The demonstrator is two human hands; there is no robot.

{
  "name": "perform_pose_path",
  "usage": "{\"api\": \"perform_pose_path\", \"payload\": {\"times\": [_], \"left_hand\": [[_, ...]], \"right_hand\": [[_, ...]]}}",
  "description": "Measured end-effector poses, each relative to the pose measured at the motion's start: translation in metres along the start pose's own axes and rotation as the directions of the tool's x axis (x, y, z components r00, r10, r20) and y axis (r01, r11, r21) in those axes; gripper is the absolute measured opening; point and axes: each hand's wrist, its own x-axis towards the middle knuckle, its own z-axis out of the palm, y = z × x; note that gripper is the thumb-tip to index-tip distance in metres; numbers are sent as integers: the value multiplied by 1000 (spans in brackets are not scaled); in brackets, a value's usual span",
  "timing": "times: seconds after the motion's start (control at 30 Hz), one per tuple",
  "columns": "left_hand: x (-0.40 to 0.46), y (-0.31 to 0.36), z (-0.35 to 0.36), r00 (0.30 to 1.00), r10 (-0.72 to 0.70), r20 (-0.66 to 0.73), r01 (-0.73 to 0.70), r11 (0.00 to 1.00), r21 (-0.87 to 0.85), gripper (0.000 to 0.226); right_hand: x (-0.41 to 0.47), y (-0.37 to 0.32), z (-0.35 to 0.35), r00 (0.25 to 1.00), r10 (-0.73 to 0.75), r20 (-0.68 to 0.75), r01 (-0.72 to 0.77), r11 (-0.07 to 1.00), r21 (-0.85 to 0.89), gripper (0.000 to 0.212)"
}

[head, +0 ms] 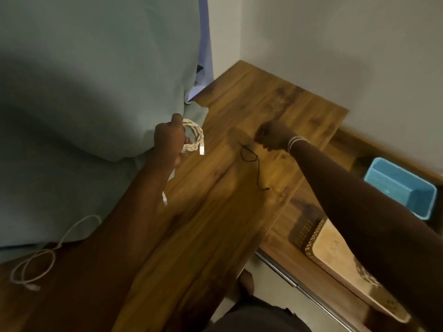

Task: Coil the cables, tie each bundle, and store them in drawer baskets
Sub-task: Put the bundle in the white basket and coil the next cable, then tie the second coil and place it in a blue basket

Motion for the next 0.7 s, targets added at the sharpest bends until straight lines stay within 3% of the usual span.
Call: {"api": "perform_pose_path", "payload": {"times": [0.1, 0.23, 0.4, 0.47, 0.6, 0.7], "left_hand": [[8, -7, 4, 1000, -26, 17, 26, 999, 31, 42], [16, -13, 7, 998, -67, 15, 66, 997, 48, 44], [16, -11, 14, 997, -70, -28, 71, 997, 36, 39], [17, -10, 14, 998, -62, -25, 63, 998, 24, 39], [15, -6, 13, 998, -46, -51, 46, 999, 0, 36], [16, -5, 11, 997, -44, -71, 45, 999, 13, 34]], "right_hand": [[16, 28, 32, 1000, -31, 0, 30, 975, -220, 24], [34, 29, 65, 985, -168, -39, 154, 958, -243, 28], [38, 33, 99, 992, -119, -40, 105, 961, -254, 28], [36, 35, 105, 987, -146, -64, 131, 971, -202, 29], [33, 37, 107, 918, -387, -86, 385, 922, -39, 39], [33, 35, 102, 925, -358, -130, 378, 899, 219, 21]]}}
